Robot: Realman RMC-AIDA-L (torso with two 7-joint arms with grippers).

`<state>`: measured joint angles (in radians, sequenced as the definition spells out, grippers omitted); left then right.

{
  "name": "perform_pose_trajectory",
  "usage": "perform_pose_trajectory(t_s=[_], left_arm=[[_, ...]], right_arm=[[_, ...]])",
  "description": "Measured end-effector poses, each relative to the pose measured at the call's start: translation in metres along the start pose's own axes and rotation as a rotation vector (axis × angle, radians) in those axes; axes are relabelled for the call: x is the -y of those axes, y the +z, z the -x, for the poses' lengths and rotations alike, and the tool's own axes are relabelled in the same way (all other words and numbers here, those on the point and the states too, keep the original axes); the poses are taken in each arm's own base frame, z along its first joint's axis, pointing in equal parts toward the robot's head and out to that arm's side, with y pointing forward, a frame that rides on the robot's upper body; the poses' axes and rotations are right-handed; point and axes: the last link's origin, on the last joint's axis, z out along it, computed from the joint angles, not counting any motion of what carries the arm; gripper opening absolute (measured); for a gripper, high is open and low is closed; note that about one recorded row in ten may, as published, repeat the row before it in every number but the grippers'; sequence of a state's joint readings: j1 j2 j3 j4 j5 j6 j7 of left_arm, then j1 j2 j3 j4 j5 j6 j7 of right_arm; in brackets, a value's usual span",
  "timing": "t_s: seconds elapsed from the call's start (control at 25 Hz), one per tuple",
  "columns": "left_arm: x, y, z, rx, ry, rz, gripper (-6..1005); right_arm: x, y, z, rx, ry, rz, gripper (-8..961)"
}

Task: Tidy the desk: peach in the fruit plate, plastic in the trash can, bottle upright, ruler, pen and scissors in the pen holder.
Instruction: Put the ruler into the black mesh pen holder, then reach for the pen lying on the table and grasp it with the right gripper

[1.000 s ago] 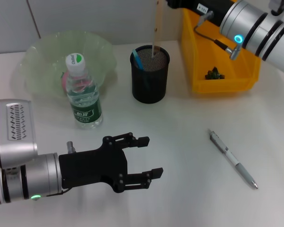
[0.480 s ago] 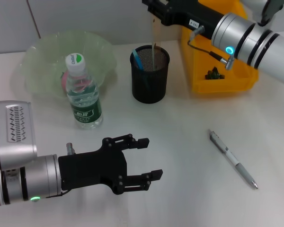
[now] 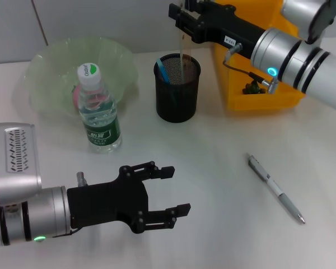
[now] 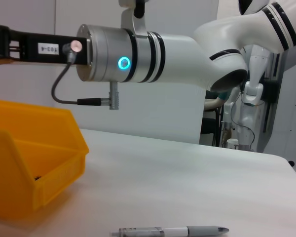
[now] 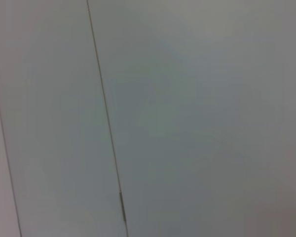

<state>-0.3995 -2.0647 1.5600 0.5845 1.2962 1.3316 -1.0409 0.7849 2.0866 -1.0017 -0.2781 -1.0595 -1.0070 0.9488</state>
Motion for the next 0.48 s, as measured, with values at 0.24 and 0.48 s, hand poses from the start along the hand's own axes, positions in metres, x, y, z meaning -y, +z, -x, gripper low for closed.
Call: perform_pose_trajectory(t_s=[0.24,0.48], left_arm=[[0.0,-0.001,0.001,-0.002,-0.001,-0.004,785],[-0.001,-0.002,0.002,-0.002,-0.004,-0.009,785]], right_arm=[[-0.002,-0.006,-0.001,0.018,-0.004,0.016,440],[0.003,-0.029,0.007,0.119,0.001,0.021,638]])
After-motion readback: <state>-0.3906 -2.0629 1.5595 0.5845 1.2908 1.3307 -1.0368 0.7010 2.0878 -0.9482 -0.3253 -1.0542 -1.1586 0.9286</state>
